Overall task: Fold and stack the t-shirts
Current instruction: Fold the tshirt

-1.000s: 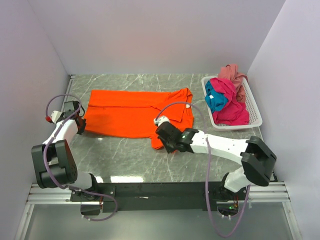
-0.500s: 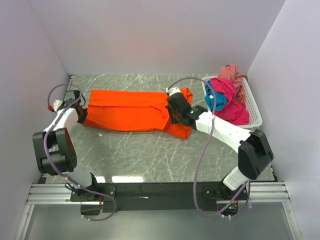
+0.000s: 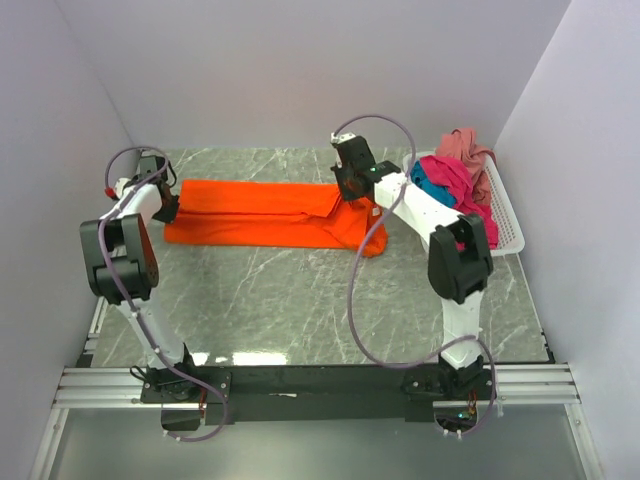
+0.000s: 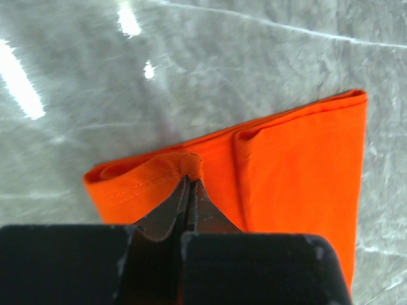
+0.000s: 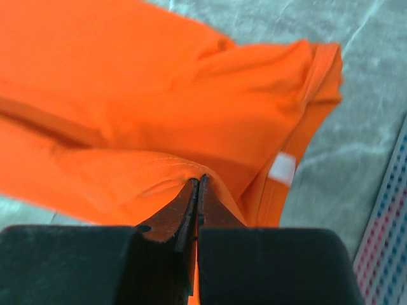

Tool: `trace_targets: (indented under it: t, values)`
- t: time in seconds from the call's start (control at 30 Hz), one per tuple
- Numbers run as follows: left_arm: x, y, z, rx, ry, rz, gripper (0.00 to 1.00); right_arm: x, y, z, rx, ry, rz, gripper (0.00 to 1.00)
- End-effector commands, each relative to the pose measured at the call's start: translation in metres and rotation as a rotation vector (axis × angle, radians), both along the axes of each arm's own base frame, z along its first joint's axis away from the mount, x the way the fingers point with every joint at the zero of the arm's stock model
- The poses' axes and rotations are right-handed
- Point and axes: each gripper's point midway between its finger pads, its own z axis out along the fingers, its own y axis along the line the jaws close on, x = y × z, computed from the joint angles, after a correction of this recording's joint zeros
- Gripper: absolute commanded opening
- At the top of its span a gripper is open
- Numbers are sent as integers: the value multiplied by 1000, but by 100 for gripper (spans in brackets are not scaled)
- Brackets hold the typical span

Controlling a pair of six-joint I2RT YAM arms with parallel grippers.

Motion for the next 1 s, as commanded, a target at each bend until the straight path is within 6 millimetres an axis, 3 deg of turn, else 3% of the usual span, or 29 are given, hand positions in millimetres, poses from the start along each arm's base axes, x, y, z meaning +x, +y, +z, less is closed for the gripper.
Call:
trace_targets:
  t: [0.0,0.07,0.13,0.17,0.2,0.23,0.37,0.43,0.5,0.53,0.57,0.6,0.63,0.67,0.7,0.77,0.87,0.97]
  values:
    - [29,9,11,19,-45,20,1,29,-6,9,-23,-19,23,0]
    - [38,9,9,18,-43,3,1,46,-6,2,-6,-14,35,0]
    - [50,6,6,6,-48,-29,35,58,-7,-4,-21,-19,58,15]
    - [53,5,6,11,-48,-55,51,68,-11,-8,-49,-32,39,36]
    - [56,5,8,12,-52,-60,90,74,-12,-9,-81,-50,56,41]
    - [57,5,11,17,-58,-68,99,83,-14,-7,-94,-84,44,43]
    - [61,1,33,30,-100,-105,99,108,-28,16,-155,-169,-21,49]
    - [63,-4,47,29,-133,-129,99,100,-32,22,-149,-152,-62,52]
    - [61,-10,55,28,-147,-149,99,76,-26,29,-55,-111,-82,57]
    - [63,-13,58,32,-157,-168,99,61,-20,26,-17,-75,-66,68]
    - [64,-18,60,31,-161,-181,99,34,-20,19,23,-20,-67,69]
    - [65,-21,61,31,-166,-193,99,14,-4,14,115,33,-54,70]
    - [68,-26,63,40,-169,-231,99,1,5,11,165,49,-38,74]
    - [74,-36,64,35,-182,-268,99,-25,7,-1,195,101,-25,75]
    - [83,-41,62,32,-186,-294,99,-43,25,-5,282,152,14,76]
    - [103,-55,58,28,-194,-378,99,-63,34,-18,324,200,22,78]
    - [125,-64,43,22,-172,-432,99,-66,38,-38,323,265,-27,78]
    - [137,-65,19,29,-138,-444,99,-54,23,-63,291,336,-176,78]
